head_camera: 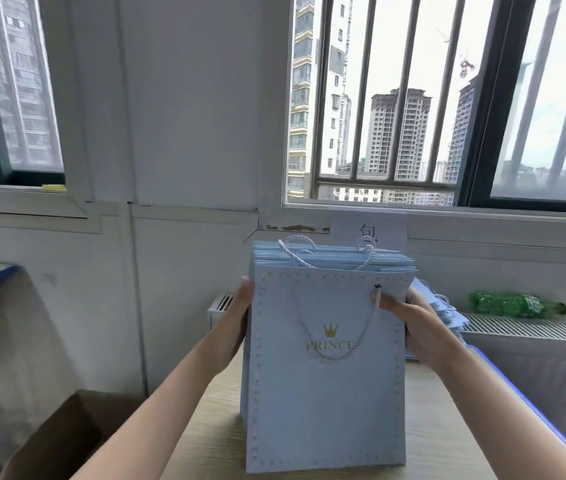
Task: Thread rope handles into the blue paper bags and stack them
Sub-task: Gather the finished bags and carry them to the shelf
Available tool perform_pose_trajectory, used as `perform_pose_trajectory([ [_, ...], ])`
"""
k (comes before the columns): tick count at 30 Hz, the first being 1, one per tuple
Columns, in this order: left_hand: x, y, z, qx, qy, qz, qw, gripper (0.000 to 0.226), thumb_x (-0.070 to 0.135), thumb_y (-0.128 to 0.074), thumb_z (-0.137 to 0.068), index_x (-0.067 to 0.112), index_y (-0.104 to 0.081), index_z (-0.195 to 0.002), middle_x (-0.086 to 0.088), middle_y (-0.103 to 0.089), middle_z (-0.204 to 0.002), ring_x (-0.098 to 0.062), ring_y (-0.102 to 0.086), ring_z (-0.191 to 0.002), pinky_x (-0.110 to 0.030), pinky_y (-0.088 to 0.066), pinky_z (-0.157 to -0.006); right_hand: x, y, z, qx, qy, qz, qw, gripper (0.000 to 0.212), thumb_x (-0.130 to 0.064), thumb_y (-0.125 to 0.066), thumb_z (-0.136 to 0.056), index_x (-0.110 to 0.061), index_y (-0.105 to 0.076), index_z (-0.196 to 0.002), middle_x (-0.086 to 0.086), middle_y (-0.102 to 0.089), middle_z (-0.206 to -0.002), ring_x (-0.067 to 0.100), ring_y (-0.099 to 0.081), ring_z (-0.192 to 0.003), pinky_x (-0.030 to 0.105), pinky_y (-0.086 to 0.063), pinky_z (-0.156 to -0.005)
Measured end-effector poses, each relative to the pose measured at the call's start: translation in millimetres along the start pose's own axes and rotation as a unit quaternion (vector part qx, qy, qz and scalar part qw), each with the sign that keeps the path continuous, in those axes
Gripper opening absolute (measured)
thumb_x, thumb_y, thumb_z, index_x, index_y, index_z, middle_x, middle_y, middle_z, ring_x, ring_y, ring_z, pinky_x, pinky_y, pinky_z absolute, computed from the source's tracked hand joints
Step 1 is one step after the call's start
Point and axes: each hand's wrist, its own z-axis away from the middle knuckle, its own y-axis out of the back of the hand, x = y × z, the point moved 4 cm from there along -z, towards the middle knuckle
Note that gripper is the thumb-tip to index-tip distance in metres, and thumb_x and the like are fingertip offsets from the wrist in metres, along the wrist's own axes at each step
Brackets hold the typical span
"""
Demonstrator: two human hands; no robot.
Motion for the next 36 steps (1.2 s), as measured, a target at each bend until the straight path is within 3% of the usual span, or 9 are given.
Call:
perform_pose_trajectory([
  [2,6,2,2,0.008,-0.002,-0.033,0.999,0.071,0.076,-0.022,-0.081,0.031,-0.055,-0.125,0.015,-0.065,-0.120,-0.003,-0.057,-0.117,-0.018,-0.049,-0.088,2,3,-1,-0.007,0.003,-0.019,1.000,0.066,-0.034,-0.086,-0.055,-0.014,-0.061,-0.113,0.008,-0.070,-0.107,0.026,-0.068,-0.093,0.032,-0.056,-0.067],
  [5,12,1,1,0.046,-0.023,-0.058,0.997,0.091,0.090,-0.038,-0.068,0.043,-0.029,-0.145,0.017,-0.031,-0.152,-0.003,-0.023,-0.142,-0.042,-0.020,-0.118,3,7,-1,0.006,0.018,-0.033,0.999,0.041,-0.017,-0.067,-0.070,-0.017,-0.062,-0.111,0.010,-0.068,-0.108,0.024,-0.068,-0.092,0.032,-0.056,-0.067],
  [9,36,-18,4,0.097,-0.081,-0.058,0.990,0.073,0.077,-0.032,-0.078,0.054,-0.001,-0.141,0.022,-0.008,-0.155,0.003,-0.009,-0.143,-0.042,-0.011,-0.120,-3,7,-4,0.033,0.057,-0.016,0.998,0.063,-0.029,-0.084,-0.058,-0.019,-0.059,-0.115,0.005,-0.068,-0.112,0.020,-0.066,-0.098,0.029,-0.056,-0.070],
  [12,47,-26,8,0.119,-0.147,-0.101,0.977,0.048,0.067,-0.017,-0.087,0.057,-0.006,-0.133,0.024,-0.001,-0.156,0.032,-0.001,-0.125,-0.027,-0.003,-0.117,-6,6,-6,0.048,0.075,-0.012,0.996,0.075,-0.034,-0.089,-0.050,-0.021,-0.057,-0.116,0.000,-0.069,-0.109,0.016,-0.067,-0.096,0.027,-0.055,-0.068],
  [16,42,-33,23,0.132,-0.236,-0.173,0.947,0.073,0.086,-0.018,-0.076,0.050,-0.025,-0.139,0.031,-0.005,-0.153,0.018,-0.005,-0.137,-0.003,-0.013,-0.106,-5,7,-3,0.050,0.076,-0.009,0.996,0.057,-0.035,-0.081,-0.063,-0.030,-0.057,-0.115,-0.006,-0.070,-0.104,0.015,-0.065,-0.095,0.024,-0.053,-0.064],
  [22,45,-40,45,0.214,-0.309,-0.339,0.863,0.033,0.063,-0.037,-0.088,0.046,-0.049,-0.114,0.015,-0.027,-0.127,-0.007,-0.023,-0.127,-0.029,-0.032,-0.099,-5,6,-2,0.041,0.073,0.010,0.996,0.076,-0.052,-0.087,-0.046,-0.034,-0.059,-0.114,-0.004,-0.068,-0.110,0.012,-0.066,-0.095,0.024,-0.054,-0.067],
  [27,70,-41,48,0.169,-0.374,-0.376,0.831,0.030,0.035,-0.037,-0.093,0.017,-0.060,-0.089,0.012,-0.053,-0.101,-0.007,-0.044,-0.102,-0.022,-0.035,-0.089,-4,6,-1,0.048,0.067,0.005,0.997,0.093,-0.056,-0.088,-0.040,-0.021,-0.053,-0.120,-0.001,-0.067,-0.113,0.014,-0.065,-0.096,0.024,-0.053,-0.065],
  [32,97,-39,12,0.061,-0.226,-0.297,0.926,0.023,0.026,-0.039,-0.079,0.018,-0.057,-0.067,0.007,-0.056,-0.067,-0.005,-0.048,-0.064,-0.015,-0.035,-0.062,-5,7,1,0.038,0.046,-0.001,0.998,0.081,-0.042,-0.088,-0.050,-0.020,-0.053,-0.120,0.000,-0.067,-0.113,0.016,-0.065,-0.098,0.025,-0.053,-0.067],
  [36,94,-40,5,0.024,-0.166,-0.341,0.925,0.038,0.029,-0.035,-0.071,0.023,-0.060,-0.100,0.006,-0.061,-0.090,0.004,-0.052,-0.071,-0.009,-0.036,-0.066,-4,9,2,0.046,0.043,0.004,0.998,0.092,-0.054,-0.089,-0.040,-0.018,-0.055,-0.118,0.000,-0.068,-0.110,0.015,-0.066,-0.095,0.028,-0.053,-0.070],
])
